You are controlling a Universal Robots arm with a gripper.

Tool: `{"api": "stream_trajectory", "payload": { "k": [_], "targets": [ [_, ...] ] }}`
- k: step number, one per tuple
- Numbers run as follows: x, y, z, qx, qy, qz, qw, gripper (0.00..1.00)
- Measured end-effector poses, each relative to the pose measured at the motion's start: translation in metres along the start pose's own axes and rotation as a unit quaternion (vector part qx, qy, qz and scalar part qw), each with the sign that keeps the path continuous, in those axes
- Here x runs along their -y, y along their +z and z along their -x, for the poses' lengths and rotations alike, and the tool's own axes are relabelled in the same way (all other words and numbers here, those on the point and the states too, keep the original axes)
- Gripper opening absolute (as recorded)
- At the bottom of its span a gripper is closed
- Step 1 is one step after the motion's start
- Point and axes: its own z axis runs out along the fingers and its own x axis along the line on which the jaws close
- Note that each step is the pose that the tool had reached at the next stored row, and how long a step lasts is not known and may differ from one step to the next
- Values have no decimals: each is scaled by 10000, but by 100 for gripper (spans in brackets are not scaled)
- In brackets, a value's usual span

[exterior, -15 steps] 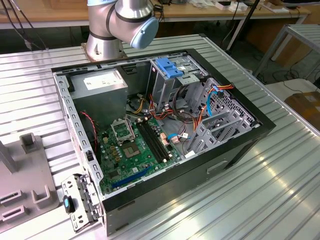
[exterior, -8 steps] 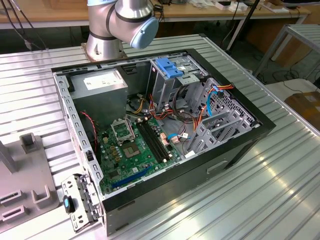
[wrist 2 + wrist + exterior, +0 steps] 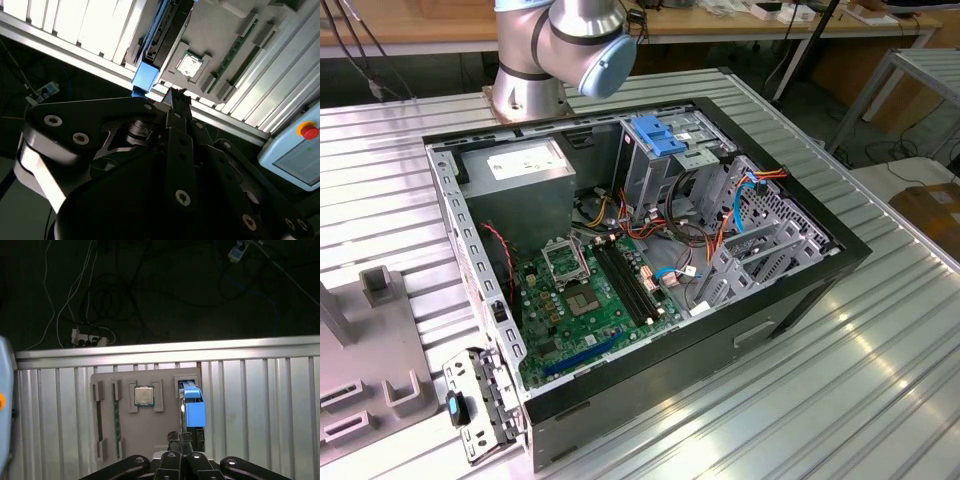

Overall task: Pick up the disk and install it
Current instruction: 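Pick up the disk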

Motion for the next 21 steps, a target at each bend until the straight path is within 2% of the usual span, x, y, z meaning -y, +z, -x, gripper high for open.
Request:
{"api": "stream_trajectory", "payload": {
  "k": [2,4,5,6,7,8,11,12,19,20,21],
  "targets": [
    [-10,2,31,-14,9,-136,9999,11],
    [-28,16,45,-11,9,-180,9998,11],
    [-47,27,47,24,-10,-190,9998,11],
    [-56,30,47,107,-30,-187,9998,11],
    [-57,34,48,246,-34,-182,9995,11],
    [-57,37,49,286,-32,-182,9994,11],
    [-57,36,48,285,-32,-182,9994,11],
    [-57,36,48,285,-32,-182,9994,18],
    [-57,36,48,284,-32,-182,9994,19],
    [-57,36,48,284,-32,-182,9994,25],
    [-57,36,48,284,-32,-182,9994,26]
  ]
}}
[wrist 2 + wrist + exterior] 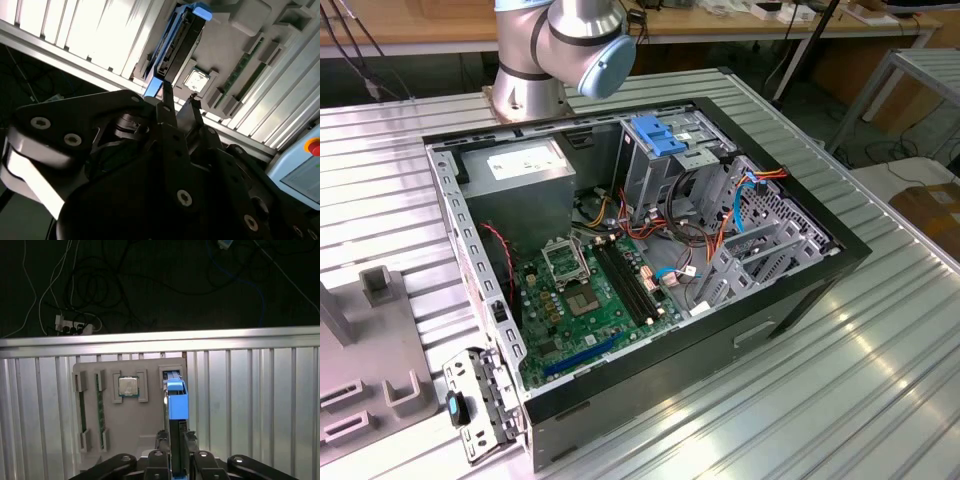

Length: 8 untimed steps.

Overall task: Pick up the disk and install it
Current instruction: 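Pick up the disk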

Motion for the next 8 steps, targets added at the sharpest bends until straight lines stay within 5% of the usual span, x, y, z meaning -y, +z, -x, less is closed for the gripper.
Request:
{"api": "stream_trajectory", "payload": {
  "k": [8],
  "targets": [
    [0,8,-1,0,0,1,10000,47]
  ]
}}
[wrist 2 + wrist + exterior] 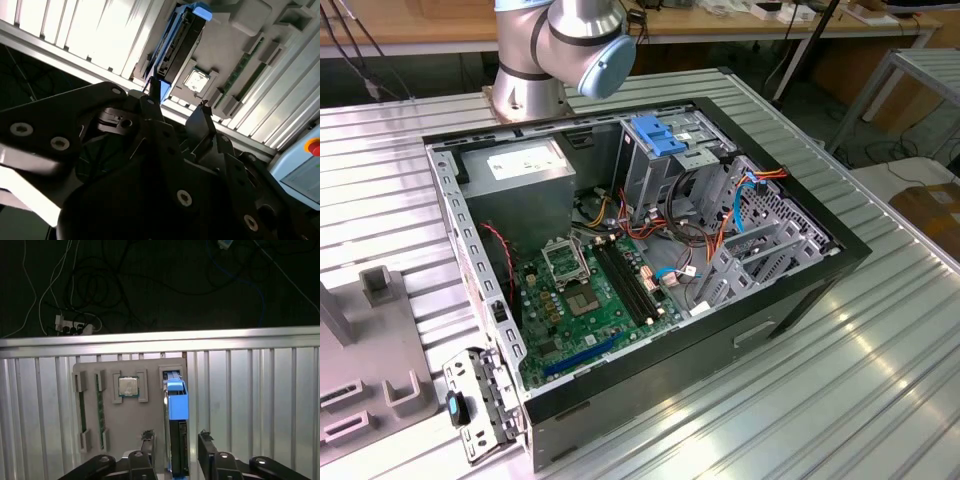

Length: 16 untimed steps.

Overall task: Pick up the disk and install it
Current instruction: 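Pick up the disk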

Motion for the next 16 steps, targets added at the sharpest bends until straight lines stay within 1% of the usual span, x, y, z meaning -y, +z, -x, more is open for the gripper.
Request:
{"api": "stream_trajectory", "payload": {
  "k": [1,2,5,6,7,9,10,11,12,13,14,15,16],
  "targets": [
    [0,6,0,0,0,12,10000,47],
    [0,21,-1,-2,-3,80,10000,55],
    [-2,48,1,-6,-5,177,9998,55],
    [-4,65,1,-6,-5,190,9998,55],
    [-4,98,1,-23,-7,193,9998,55],
    [-7,120,2,-26,-7,186,9998,55],
    [-9,144,3,-28,-16,187,9998,55],
    [-18,181,3,-22,-186,178,9997,55],
    [-23,189,3,-21,-187,173,9997,55],
    [-41,225,4,-20,-188,157,9997,55],
    [-52,242,4,-21,-194,156,9997,55],
    [-83,276,3,-21,-197,156,9997,55],
    [-97,315,4,-20,-197,155,9997,55]
  ]
}}
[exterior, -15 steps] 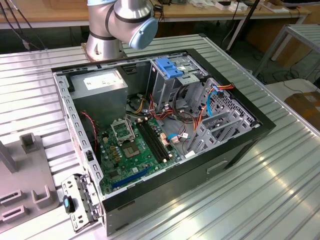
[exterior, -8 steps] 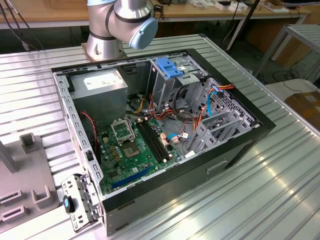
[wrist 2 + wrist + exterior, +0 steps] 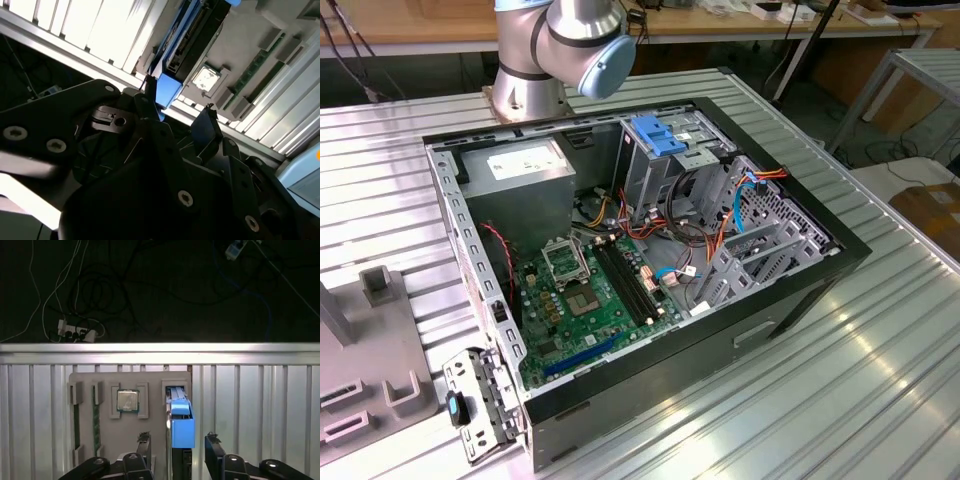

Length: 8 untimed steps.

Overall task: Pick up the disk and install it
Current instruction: 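Pick up the disk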

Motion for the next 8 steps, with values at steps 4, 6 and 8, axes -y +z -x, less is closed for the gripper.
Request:
{"api": "stream_trajectory", "payload": {
  "k": [4,6,8],
  "targets": [
    [-7,117,5,-1,44,18,10000,55],
    [-8,149,6,-2,73,40,10000,55],
    [-9,184,7,-2,74,49,10000,55]
  ]
}}
